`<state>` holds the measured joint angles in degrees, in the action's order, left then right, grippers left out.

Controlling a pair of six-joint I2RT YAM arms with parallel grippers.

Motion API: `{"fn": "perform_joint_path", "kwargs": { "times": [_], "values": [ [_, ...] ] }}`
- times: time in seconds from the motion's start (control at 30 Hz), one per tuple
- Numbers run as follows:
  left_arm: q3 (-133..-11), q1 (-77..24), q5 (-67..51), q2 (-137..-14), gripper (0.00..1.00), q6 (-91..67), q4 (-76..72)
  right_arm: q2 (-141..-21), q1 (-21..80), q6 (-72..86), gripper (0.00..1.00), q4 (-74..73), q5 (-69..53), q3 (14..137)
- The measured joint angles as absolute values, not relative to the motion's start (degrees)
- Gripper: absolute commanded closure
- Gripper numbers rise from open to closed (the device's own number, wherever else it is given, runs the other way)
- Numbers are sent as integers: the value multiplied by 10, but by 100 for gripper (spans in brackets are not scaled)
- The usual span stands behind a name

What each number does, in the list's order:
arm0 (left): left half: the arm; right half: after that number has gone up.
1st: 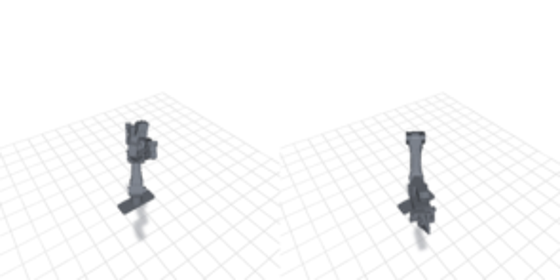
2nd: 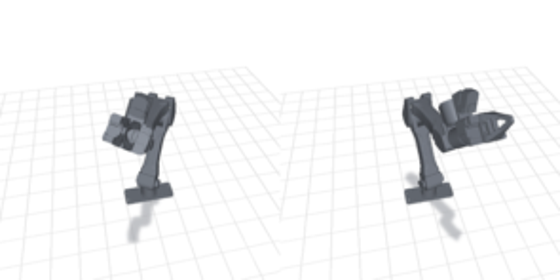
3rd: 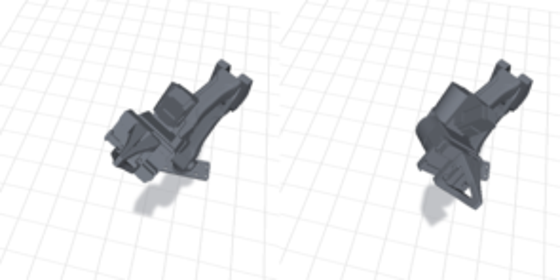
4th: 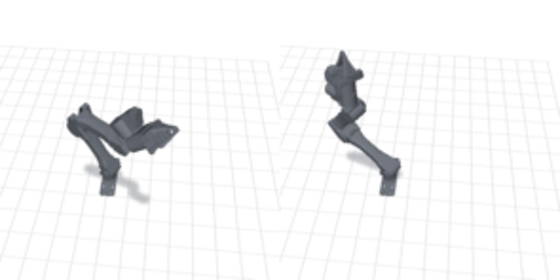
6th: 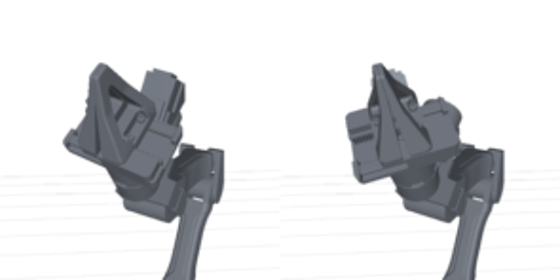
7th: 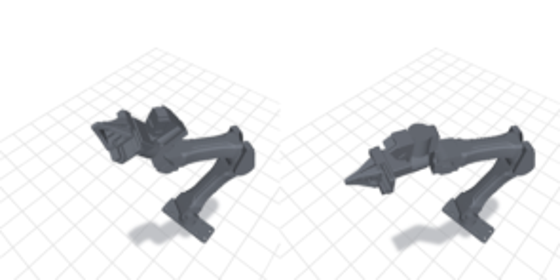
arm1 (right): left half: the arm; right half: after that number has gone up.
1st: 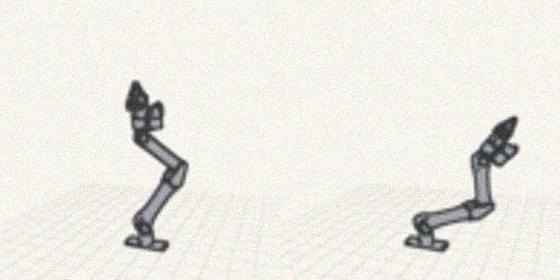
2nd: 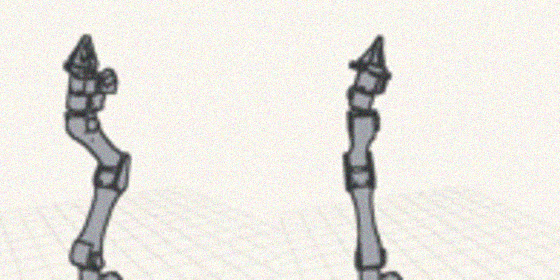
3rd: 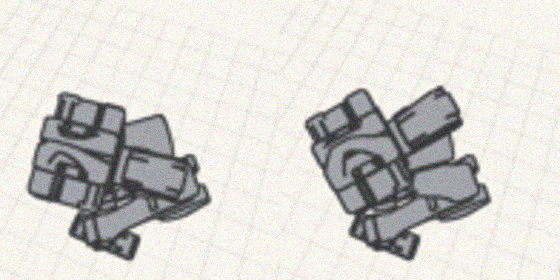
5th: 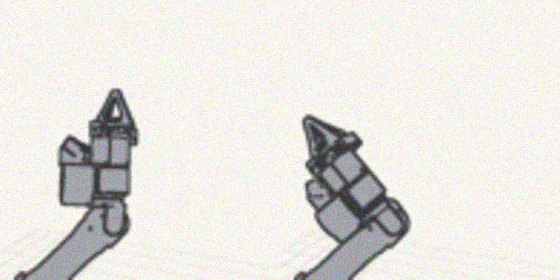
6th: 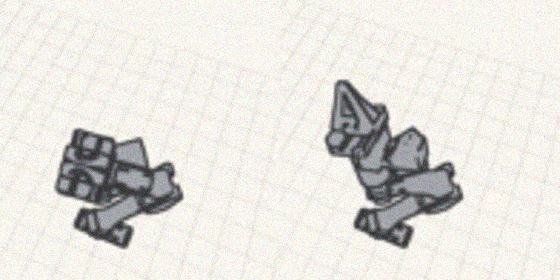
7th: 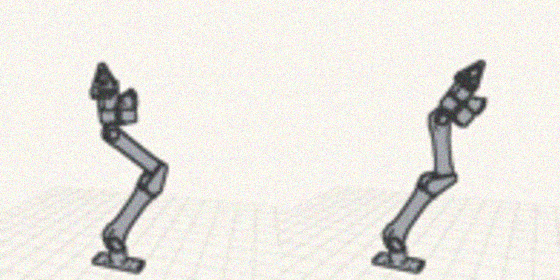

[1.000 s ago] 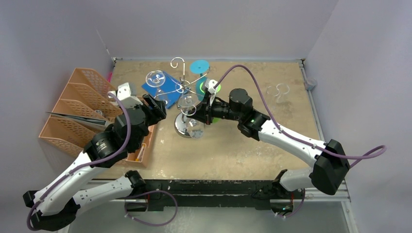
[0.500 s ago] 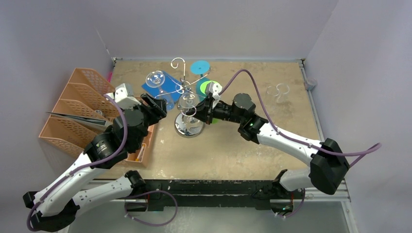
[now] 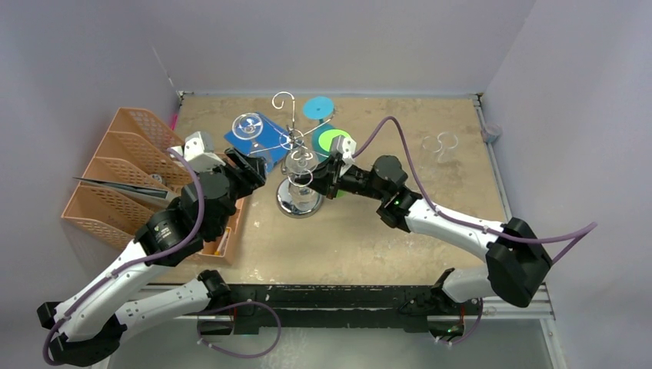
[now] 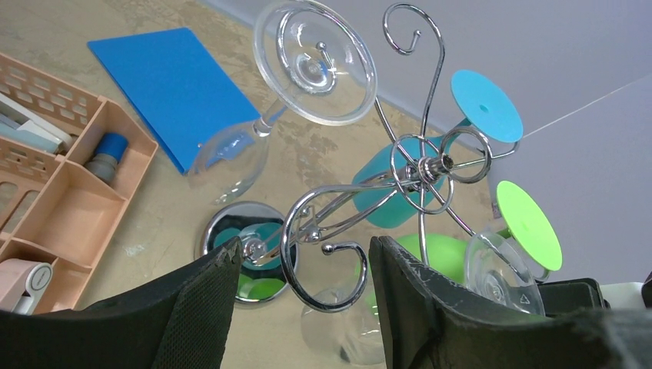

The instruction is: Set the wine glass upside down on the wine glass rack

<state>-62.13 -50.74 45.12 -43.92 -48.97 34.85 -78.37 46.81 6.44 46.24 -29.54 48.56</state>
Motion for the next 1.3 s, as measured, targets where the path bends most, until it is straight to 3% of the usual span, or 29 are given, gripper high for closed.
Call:
{"fn": "perform_joint_path", "kwargs": {
  "times": [0.4,0.73,1.03,1.3],
  "values": [
    [-622,-507,452,-439,41,-490,351,-763,474,78,100,464,-290,463],
    [-622,-508,461,-446,62,-494,355,-754,500,79,100,451,-231,463],
    [-627,-506,469,-462,88,-500,338,-731,518,68,100,428,-163,462],
    [-643,-506,469,-478,96,-502,339,-731,524,64,100,423,-130,456]
  ]
}}
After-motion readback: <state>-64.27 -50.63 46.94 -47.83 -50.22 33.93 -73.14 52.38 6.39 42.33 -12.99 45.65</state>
